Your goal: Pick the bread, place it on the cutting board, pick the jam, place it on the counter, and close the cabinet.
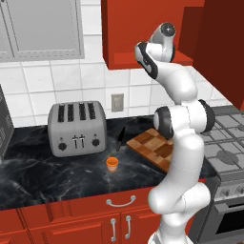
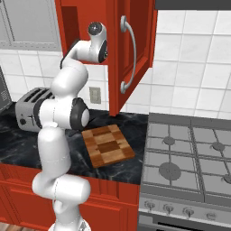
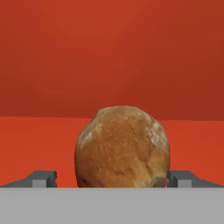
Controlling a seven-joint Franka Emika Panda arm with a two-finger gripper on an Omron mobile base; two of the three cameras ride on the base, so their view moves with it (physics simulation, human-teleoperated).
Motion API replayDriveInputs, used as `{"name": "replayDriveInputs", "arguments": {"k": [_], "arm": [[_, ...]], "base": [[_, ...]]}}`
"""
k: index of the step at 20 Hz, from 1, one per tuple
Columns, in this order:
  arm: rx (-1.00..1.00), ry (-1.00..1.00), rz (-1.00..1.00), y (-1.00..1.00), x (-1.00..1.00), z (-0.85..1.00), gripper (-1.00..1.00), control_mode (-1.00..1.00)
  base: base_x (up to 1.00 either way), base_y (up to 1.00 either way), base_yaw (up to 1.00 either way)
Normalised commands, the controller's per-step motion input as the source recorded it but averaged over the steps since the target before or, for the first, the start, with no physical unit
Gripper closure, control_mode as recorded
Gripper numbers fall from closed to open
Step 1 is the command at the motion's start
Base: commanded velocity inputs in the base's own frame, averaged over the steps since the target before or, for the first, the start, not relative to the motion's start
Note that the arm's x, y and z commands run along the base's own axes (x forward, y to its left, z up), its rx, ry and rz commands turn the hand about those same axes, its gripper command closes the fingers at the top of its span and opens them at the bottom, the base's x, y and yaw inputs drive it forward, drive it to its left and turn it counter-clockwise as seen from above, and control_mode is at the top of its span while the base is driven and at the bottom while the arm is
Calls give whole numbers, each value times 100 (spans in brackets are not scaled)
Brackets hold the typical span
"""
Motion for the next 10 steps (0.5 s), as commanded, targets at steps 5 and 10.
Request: {"name": "replayDriveInputs", "arguments": {"k": [5,10], "arm": [[0,0,0,-9,16,-4,-100,-100],[0,0,0,-9,17,-6,-100,-100]], "base": [[0,0,0],[0,0,0]]}}
